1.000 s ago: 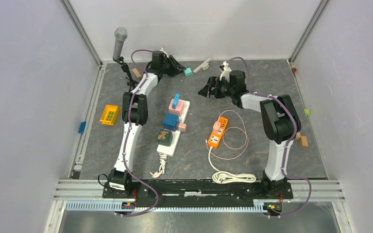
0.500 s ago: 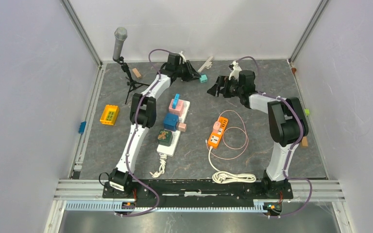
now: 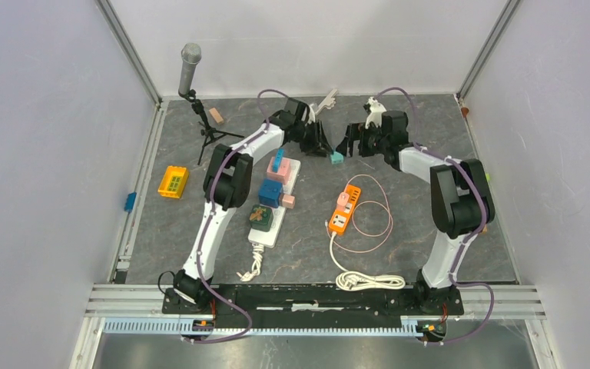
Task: Insert the plug
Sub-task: Move the plug to the center of the board, then pick up the plug from the center of the board.
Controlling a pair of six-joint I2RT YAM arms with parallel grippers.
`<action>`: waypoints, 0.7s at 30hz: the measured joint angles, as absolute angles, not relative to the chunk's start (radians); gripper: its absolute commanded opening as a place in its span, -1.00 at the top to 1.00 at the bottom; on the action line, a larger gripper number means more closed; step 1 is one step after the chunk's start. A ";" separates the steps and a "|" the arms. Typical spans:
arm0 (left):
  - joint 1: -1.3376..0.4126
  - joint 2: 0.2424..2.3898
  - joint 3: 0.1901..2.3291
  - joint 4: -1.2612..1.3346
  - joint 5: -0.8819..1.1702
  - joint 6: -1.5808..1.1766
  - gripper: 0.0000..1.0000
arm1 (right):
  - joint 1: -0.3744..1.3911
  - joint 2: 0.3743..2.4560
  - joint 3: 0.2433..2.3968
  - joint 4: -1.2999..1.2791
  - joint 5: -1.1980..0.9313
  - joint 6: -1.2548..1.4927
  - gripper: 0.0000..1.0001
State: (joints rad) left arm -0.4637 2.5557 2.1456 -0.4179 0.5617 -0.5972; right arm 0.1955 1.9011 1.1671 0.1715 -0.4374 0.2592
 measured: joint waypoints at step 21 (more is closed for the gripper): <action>-0.478 1.906 1.667 -0.405 0.213 -0.565 -0.58 | 0.394 1.975 1.391 -0.159 -0.080 0.053 -0.77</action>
